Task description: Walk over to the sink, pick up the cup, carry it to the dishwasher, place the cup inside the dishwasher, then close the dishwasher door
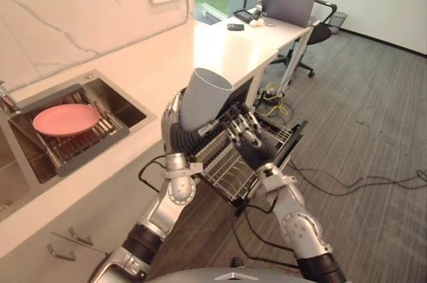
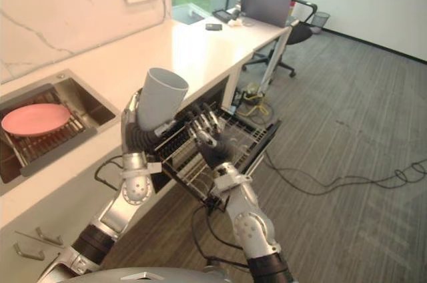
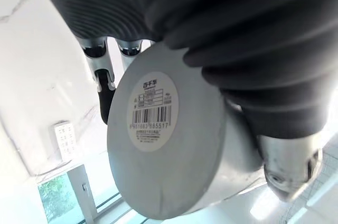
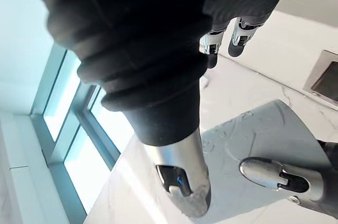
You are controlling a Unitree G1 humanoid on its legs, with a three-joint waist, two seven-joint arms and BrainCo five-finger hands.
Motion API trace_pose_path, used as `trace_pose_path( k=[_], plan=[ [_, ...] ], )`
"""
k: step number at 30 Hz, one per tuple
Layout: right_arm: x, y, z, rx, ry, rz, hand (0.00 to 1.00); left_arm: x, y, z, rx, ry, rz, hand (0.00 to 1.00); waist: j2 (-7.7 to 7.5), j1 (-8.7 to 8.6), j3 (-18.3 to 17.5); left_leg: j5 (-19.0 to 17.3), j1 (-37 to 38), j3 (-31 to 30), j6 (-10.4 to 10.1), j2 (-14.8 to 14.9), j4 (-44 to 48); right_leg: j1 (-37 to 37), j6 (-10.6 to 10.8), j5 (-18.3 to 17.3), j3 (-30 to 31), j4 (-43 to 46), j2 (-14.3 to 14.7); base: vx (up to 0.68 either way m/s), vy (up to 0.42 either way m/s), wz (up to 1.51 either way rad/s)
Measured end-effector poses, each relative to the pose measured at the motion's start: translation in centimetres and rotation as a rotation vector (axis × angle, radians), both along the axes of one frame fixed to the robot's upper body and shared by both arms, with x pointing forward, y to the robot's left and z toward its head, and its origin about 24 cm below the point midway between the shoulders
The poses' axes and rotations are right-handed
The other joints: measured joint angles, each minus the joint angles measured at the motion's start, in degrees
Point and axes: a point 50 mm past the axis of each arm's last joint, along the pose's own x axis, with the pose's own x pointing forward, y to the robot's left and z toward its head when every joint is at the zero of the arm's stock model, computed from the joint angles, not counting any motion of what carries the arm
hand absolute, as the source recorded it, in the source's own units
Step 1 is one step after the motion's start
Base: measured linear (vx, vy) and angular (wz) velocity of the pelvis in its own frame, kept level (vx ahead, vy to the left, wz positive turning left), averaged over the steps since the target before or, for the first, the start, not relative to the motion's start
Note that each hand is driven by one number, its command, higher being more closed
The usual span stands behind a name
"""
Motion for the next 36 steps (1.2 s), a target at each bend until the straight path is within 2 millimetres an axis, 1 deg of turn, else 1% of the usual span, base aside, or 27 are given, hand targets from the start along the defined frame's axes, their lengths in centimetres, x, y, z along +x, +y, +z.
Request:
trace_pose_path(
  k=[1, 4, 7, 10, 13, 17, 18, 21, 28, 36],
  plan=[
    [0.2, 0.6, 0.3, 0.0, -0.002, 0.012, 0.0, 0.0, -0.1, 0.0, 0.033, -0.019, 0.005, 1.0, 0.0, 0.06, 0.0, 0.1, 0.0, -0.1, 0.0, 0.0, 0.0, 0.0, 0.0, 0.0, -0.1, 0.0, 0.0, -0.05, -0.015, 0.02],
    [0.5, 1.1, 0.8, -0.006, -0.009, 0.024, 0.0, -0.1, -1.0, 0.0, 0.123, -0.065, -0.013, 1.0, 0.0, 0.81, 0.0, 0.2, 0.0, -0.2, 0.0, 0.0, 0.0, 0.1, 0.0, 0.1, -0.1, 0.0, 0.0, -0.04, -0.009, 0.02],
    [0.7, 1.7, 1.2, -0.011, -0.01, 0.036, 0.0, -0.5, -1.8, -0.2, 0.18, -0.084, -0.04, 1.0, 0.02, 0.89, 0.0, 0.5, -0.1, -0.5, 0.1, -0.1, -0.2, 0.1, -0.1, 0.1, -0.4, 0.0, -0.1, -0.03, -0.009, 0.04],
    [1.0, 1.7, 1.4, -0.02, 0.006, 0.012, 0.0, -0.6, -2.2, -0.6, 0.208, -0.081, -0.043, 1.0, 0.02, 0.97, 0.0, 1.2, 0.1, -0.6, 0.2, -0.4, -1.3, 0.0, -0.1, 0.1, -0.6, 0.0, -0.1, -0.03, -0.008, 0.04],
    [1.1, 1.6, 1.4, -0.029, 0.015, 0.0, 0.0, -0.6, -2.2, -1.1, 0.224, -0.068, -0.026, 1.0, 0.03, 0.97, 0.0, 1.6, 0.5, -0.6, 0.1, -0.5, -2.1, 0.1, -0.1, 0.1, -0.6, 0.0, -0.1, -0.01, -0.003, 0.0],
    [1.1, 1.6, 1.3, -0.047, 0.028, -0.019, 0.0, -0.7, -2.5, -1.3, 0.27, -0.077, -0.022, 1.0, 0.03, 1.02, 0.0, 1.8, 0.4, -0.8, 0.1, -0.5, -2.2, 0.1, -0.1, 0.1, -0.7, 0.0, -0.1, 0.0, -0.001, 0.01],
    [1.1, 1.6, 1.3, -0.049, 0.034, -0.025, 1.0, -0.7, -2.6, -1.4, 0.278, -0.081, -0.019, 1.0, 0.03, 1.01, 0.0, 1.9, 0.3, -1.0, 0.2, -0.6, -2.4, 0.1, -0.1, 0.1, -0.9, 0.0, -0.2, -0.02, -0.008, 0.11],
    [1.4, 1.6, 1.5, -0.062, 0.04, -0.045, 1.0, -0.2, -2.6, -1.5, 0.309, -0.082, -0.008, 1.0, 0.03, 0.71, 0.0, 3.2, 0.3, -2.2, 0.3, -1.0, -4.1, 0.1, -0.1, 0.1, -1.9, 0.0, -0.3, -0.02, -0.008, 0.18],
    [1.4, 2.1, 1.8, -0.062, 0.035, -0.059, 1.0, -0.3, -2.3, -1.6, 0.315, -0.107, 0.024, 1.0, 0.03, 1.1, 0.0, 4.5, 0.9, -3.5, 0.6, -1.5, -6.0, 0.7, 0.0, 0.0, -2.6, 0.0, -0.5, -0.02, 0.002, 0.11],
    [1.0, 2.9, 2.1, -0.025, -0.012, -0.071, 1.0, -0.6, -2.0, -1.5, 0.302, -0.153, 0.036, 1.0, 0.04, 1.44, 0.0, 4.8, 0.8, -4.1, 0.6, -1.8, -6.1, 1.0, 0.1, 0.0, -3.0, 0.0, -0.8, -0.01, 0.002, 0.03]
  ],
)
